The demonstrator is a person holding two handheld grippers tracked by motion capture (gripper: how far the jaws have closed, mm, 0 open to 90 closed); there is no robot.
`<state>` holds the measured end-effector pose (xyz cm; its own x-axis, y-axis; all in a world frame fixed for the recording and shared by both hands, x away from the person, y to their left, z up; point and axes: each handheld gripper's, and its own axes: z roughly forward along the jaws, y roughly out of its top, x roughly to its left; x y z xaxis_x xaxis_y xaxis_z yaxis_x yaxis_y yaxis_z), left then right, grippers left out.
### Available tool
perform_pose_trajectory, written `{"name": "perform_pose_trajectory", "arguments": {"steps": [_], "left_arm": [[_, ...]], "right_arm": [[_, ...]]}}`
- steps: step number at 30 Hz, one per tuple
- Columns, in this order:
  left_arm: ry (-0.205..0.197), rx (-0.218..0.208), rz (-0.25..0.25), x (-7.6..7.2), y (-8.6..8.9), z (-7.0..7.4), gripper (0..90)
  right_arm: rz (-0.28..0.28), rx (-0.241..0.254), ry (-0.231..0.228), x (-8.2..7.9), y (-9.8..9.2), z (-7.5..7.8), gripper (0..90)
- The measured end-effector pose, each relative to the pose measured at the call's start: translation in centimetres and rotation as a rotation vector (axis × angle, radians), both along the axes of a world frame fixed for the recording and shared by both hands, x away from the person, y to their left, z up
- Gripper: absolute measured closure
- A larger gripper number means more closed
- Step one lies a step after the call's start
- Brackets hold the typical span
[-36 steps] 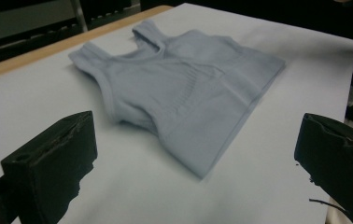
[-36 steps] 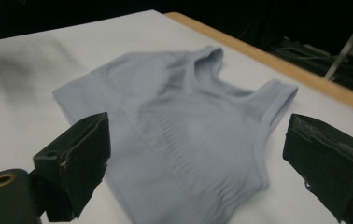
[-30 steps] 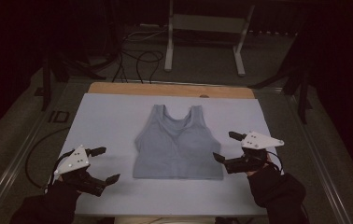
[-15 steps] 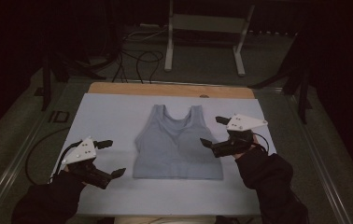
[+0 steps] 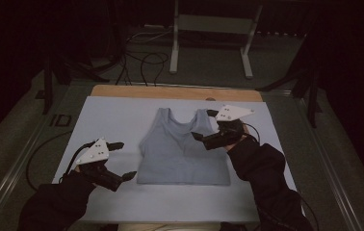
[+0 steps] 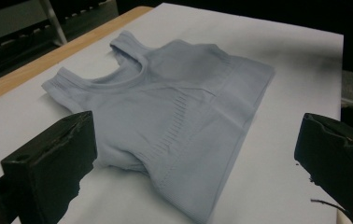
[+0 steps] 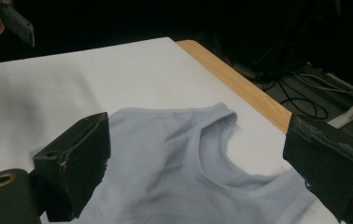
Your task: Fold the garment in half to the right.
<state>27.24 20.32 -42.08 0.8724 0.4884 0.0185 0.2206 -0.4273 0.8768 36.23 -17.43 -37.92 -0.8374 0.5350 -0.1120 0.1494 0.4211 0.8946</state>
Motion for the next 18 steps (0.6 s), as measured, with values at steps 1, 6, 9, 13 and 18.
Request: {"name": "perform_pose_trajectory", "arguments": {"steps": [1,6,9,13,18], "left_arm": [[0.0,0.003,-0.006,0.2,-0.4,-0.1,0.1],[0.003,0.01,-0.011,0.4,-0.7,-0.3,0.2],[0.008,0.027,-0.023,0.8,-1.1,-0.6,0.1],[0.03,0.051,-0.038,1.2,-1.9,-1.4,0.1],[0.045,0.061,-0.066,1.5,-2.6,-2.3,0.2]], "right_arm": [[0.007,-0.002,0.008,0.7,0.7,-0.1,7.6],[0.014,-0.003,0.017,1.6,1.6,-0.3,7.7],[0.024,0.002,0.038,3.0,2.8,-0.7,7.7],[0.025,-0.007,0.056,4.3,4.0,-1.4,7.7],[0.036,-0.03,0.087,5.7,5.8,-2.8,7.7]]}}
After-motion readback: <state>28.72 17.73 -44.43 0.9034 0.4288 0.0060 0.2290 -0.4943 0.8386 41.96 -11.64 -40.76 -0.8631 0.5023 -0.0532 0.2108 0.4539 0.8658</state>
